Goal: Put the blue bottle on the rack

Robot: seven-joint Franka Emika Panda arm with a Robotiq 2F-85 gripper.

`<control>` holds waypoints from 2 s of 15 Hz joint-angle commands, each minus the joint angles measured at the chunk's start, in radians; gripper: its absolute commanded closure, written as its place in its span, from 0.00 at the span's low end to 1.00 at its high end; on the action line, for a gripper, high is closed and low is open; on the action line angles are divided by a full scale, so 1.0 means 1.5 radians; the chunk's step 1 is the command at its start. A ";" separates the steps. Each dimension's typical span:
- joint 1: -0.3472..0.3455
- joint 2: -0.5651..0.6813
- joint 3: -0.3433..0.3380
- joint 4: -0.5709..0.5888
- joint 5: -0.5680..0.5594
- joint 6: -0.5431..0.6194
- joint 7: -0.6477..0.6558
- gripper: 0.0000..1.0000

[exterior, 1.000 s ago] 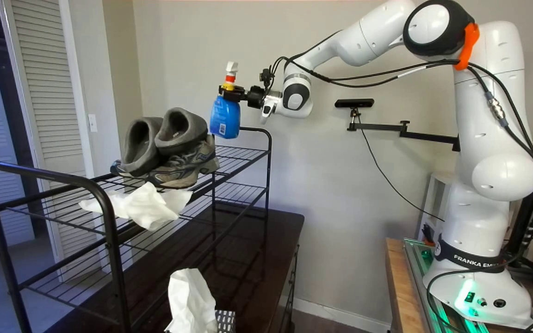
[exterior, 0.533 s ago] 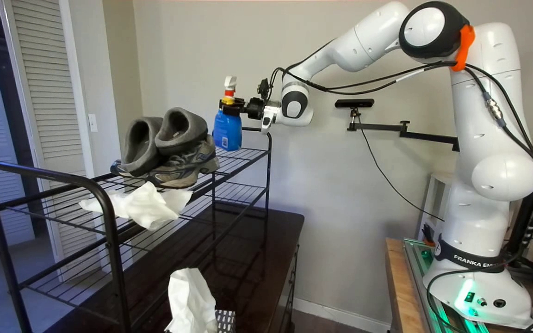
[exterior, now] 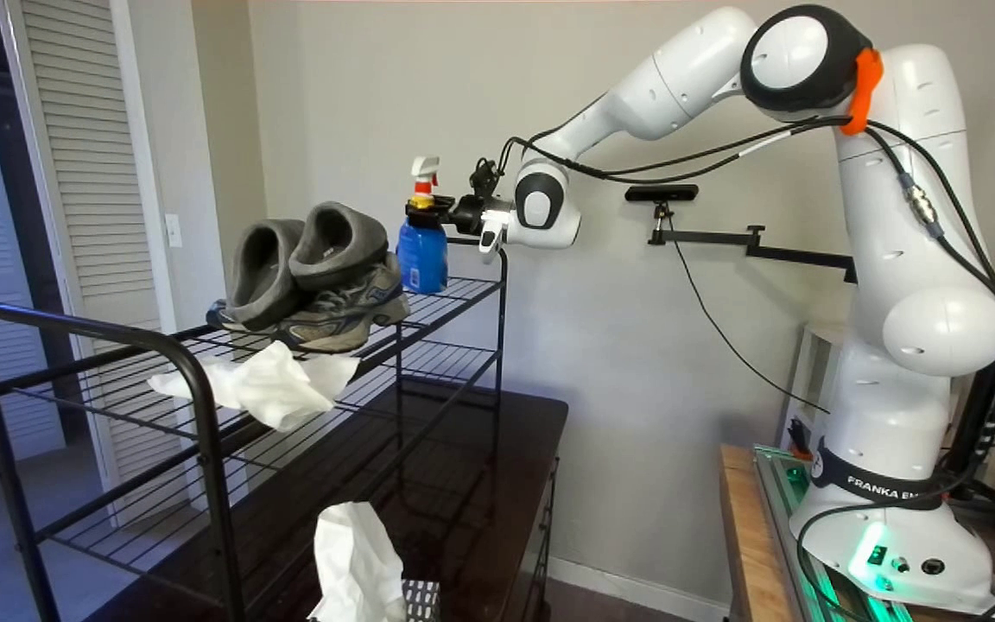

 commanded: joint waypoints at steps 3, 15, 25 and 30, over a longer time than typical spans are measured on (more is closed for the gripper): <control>0.006 -0.008 0.004 0.022 0.067 0.026 -0.044 0.35; 0.006 -0.031 -0.003 0.019 0.073 0.040 -0.100 0.00; 0.000 -0.028 -0.019 0.005 0.075 0.090 -0.128 0.00; -0.004 -0.034 -0.025 -0.023 0.081 0.104 -0.129 0.00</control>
